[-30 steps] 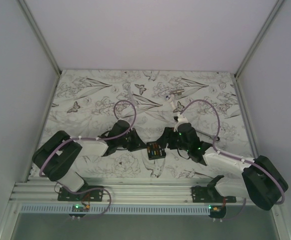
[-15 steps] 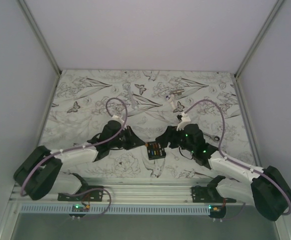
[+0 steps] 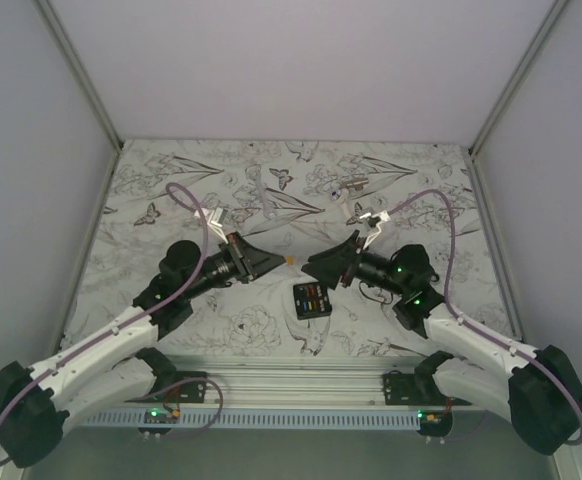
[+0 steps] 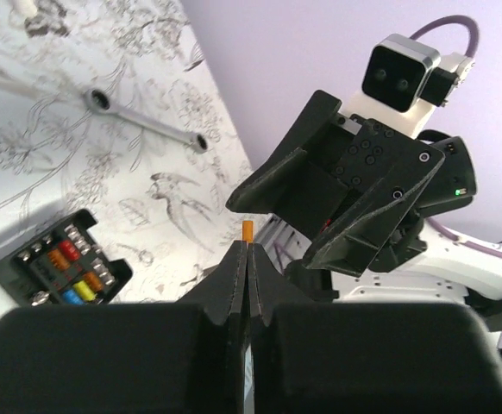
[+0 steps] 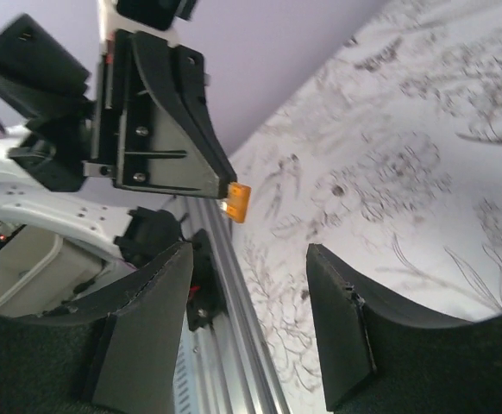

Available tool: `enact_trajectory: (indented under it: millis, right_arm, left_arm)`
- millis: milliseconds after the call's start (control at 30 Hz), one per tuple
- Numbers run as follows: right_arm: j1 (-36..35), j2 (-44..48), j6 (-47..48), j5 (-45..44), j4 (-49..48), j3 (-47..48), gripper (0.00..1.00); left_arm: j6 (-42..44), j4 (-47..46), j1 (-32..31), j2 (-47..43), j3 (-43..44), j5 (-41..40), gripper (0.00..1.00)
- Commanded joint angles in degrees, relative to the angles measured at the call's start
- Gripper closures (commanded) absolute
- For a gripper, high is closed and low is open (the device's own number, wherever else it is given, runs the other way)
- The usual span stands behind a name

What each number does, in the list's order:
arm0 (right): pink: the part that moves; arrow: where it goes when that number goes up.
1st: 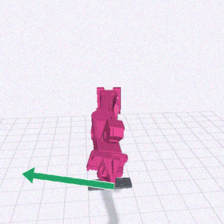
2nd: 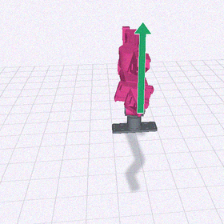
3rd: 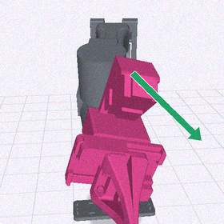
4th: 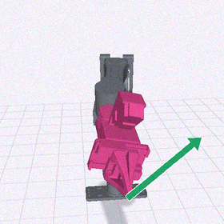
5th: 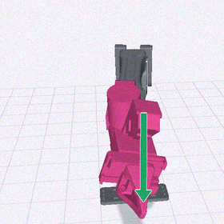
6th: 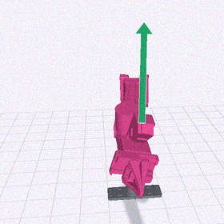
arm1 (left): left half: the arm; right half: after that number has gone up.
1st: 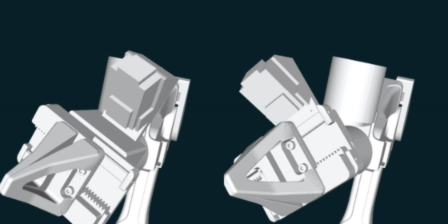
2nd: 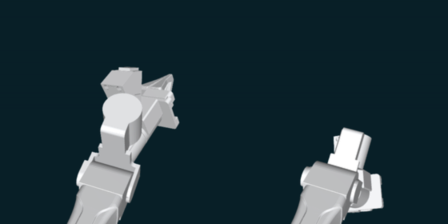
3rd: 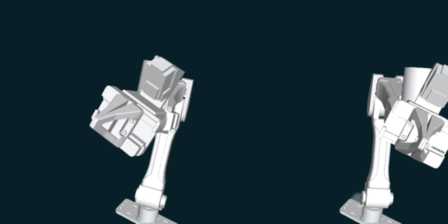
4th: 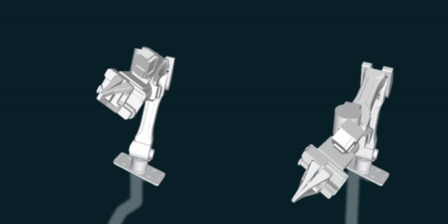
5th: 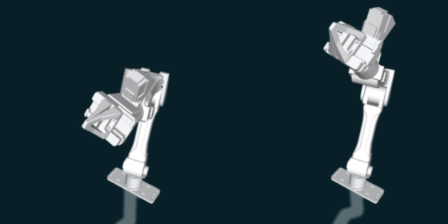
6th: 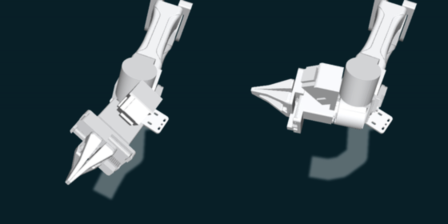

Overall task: Snap on the fuse box
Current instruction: Pick up the fuse from the fuse box base.

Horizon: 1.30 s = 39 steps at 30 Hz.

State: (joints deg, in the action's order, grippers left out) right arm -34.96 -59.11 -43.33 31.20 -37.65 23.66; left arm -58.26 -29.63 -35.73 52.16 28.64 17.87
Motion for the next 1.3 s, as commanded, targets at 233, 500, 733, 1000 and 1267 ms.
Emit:
enact_trajectory:
  millis: [233, 500, 733, 1000, 1267]
  right_arm:
    - [0.3, -0.4, -9.9, 4.5, -13.9, 6.0, 0.42]
    - [-0.4, -2.6, -12.3, 4.6, -16.6, 8.6, 0.48]
    - [-1.4, -4.1, -13.9, 4.8, -18.9, 9.0, 0.53]
    - [-2.1, -5.0, -14.8, 5.8, -21.0, 8.9, 0.62]
    - [-2.3, -5.5, -15.5, 6.4, -22.2, 8.6, 0.71]
  left_arm:
    - [-0.5, -0.6, -1.5, -5.7, 5.7, -0.6, 1.00]
    - [0.0, -0.6, -3.8, -5.3, 8.4, -1.0, 1.00]
    - [0.7, -0.6, -5.3, -5.0, 9.2, -1.7, 1.00]
    - [1.2, -0.7, -6.0, -5.3, 9.2, -2.3, 1.00]
    - [1.4, -0.7, -6.1, -5.7, 8.9, -3.2, 1.00]
